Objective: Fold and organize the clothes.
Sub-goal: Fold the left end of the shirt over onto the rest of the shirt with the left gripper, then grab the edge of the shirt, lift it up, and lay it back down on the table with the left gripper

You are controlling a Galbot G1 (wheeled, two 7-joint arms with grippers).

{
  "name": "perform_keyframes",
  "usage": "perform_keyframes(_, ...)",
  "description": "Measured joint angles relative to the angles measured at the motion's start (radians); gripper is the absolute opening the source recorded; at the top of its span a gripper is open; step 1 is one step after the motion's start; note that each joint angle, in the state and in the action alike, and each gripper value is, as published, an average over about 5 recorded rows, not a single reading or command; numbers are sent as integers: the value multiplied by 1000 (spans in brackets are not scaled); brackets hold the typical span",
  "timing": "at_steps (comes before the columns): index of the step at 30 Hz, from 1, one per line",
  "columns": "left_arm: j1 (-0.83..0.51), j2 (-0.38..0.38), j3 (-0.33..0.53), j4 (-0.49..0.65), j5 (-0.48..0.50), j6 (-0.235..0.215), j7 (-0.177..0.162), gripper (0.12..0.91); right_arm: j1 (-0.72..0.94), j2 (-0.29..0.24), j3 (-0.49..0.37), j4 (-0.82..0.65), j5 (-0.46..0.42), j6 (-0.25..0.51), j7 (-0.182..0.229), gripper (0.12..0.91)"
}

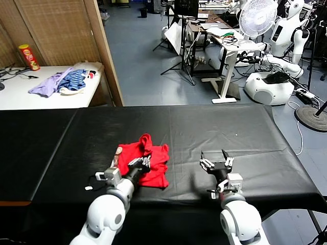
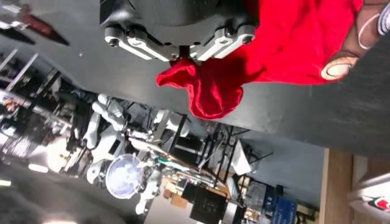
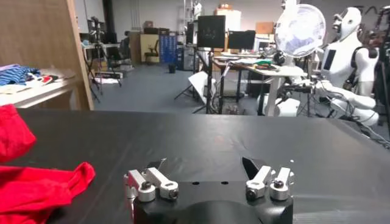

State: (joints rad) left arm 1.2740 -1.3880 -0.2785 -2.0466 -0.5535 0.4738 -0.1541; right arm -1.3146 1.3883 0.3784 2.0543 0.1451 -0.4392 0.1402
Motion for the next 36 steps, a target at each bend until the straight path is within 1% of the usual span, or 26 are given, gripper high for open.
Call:
perform_keyframes(1, 3, -11, 1, 1, -5, 0, 3, 356, 4, -2, -5, -2, 2, 1, -4, 798)
perform_keyframes(3, 10, -34, 5, 0, -20, 2, 5, 456, 14, -6, -17, -9, 14, 1, -14, 798)
perform_keyframes(4, 14, -45, 7, -3, -28, 3, 5, 524, 20, -8, -26, -12, 22, 1, -20, 798)
perform_keyframes(5, 19, -56, 10, -7, -32, 3, 5, 574, 28, -11, -35, -15, 32, 0, -26, 798)
perform_keyframes(7, 27, -69, 11, -18, -25, -5, 11, 681, 49, -16, -60, -24, 57, -4, -40, 798)
perform_keyframes(8, 30, -71, 7, -24, -16, -12, 16, 722, 63, -17, -75, -30, 66, -5, -46, 798)
perform_keyframes(10, 39, -64, -9, -33, 10, -30, 28, 776, 93, -16, -108, -46, 78, -10, -58, 798)
perform_keyframes(13, 56, -33, -51, -36, 52, -59, 41, 795, 144, -9, -162, -77, 66, -16, -71, 798)
perform_keyframes(17, 82, 12, -121, -22, 94, -83, 54, 798, 211, 7, -239, -138, -3, -39, -75, 798)
perform_keyframes(19, 90, 25, -155, -10, 101, -87, 58, 798, 231, 17, -274, -176, -67, -53, -63, 798)
perform_keyframes(24, 90, 36, -211, 20, 101, -93, 68, 798, 242, 51, -329, -275, -289, -58, -32, 798)
perform_keyframes(27, 81, 39, -232, 39, 94, -96, 71, 798, 243, 72, -340, -318, -364, -37, -16, 798)
perform_keyframes(29, 76, 43, -246, 53, 81, -99, 72, 798, 240, 84, -339, -331, -373, -16, 0, 798)
perform_keyframes(31, 71, 46, -259, 69, 59, -102, 73, 798, 234, 92, -333, -330, -354, 6, 12, 798)
perform_keyframes(33, 65, 46, -272, 86, 23, -101, 70, 798, 224, 94, -321, -310, -320, 23, 17, 798)
perform_keyframes(36, 52, 42, -291, 114, -59, -89, 61, 798, 205, 83, -299, -249, -253, 29, 12, 798)
